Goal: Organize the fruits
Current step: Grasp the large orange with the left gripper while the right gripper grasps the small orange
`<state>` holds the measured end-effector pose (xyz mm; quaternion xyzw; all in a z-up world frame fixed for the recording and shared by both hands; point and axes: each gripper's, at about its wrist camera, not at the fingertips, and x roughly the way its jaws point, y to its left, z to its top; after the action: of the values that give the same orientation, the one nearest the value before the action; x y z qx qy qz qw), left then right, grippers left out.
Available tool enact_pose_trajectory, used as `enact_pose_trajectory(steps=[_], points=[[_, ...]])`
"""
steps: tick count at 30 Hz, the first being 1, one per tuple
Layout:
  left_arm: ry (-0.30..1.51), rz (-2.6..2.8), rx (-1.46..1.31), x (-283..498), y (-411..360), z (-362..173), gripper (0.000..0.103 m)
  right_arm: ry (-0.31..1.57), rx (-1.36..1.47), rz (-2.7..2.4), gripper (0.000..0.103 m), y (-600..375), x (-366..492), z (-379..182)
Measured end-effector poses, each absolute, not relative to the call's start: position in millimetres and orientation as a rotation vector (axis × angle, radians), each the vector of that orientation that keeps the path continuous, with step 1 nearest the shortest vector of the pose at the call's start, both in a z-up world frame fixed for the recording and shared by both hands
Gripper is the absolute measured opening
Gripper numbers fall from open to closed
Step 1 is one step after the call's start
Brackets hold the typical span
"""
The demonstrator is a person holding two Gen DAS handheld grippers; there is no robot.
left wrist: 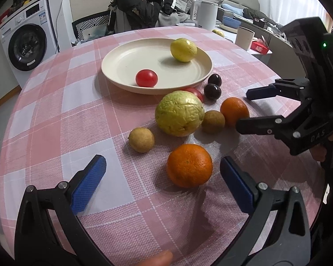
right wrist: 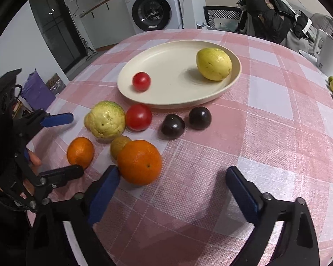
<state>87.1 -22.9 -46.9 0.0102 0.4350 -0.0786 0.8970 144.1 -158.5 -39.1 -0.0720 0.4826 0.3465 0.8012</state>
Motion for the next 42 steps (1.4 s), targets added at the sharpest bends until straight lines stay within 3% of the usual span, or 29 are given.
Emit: enact_pose_trajectory(steps=[5,11,19,23,27,42], points=[[0.907,-0.167,0.028,87.7,-24.1,-48.8,0.102,1.003,-0.159,0.784,0.074,-152.5,138.5,-33.6],[0.910,-0.180,0.034,87.7,-25.9,-49.8,0.099,0.998,-0.139,0.823,0.063,-145.4,137.4,-34.8],[0.911,-0.235,0.042,85.1,-30.7,-49.1,0.079,0.995,-0.130,0.855,0.052,-142.2,135.5,-36.2],[0.910,-0.274,0.036,83.0,-32.4,-48.5,0.059,0.995,-0.127,0.867,0.041,-143.3,134.6,-36.0],[0.907,-0.309,0.040,80.8,-34.8,-48.3,0.037,0.987,-0.141,0.871,0.041,-143.2,132.6,-34.9],[0.812,-0.261,0.013,75.0,-23.2,-28.8,0.036,0.921,-0.112,0.845,0.040,-155.5,132.3,-19.8]])
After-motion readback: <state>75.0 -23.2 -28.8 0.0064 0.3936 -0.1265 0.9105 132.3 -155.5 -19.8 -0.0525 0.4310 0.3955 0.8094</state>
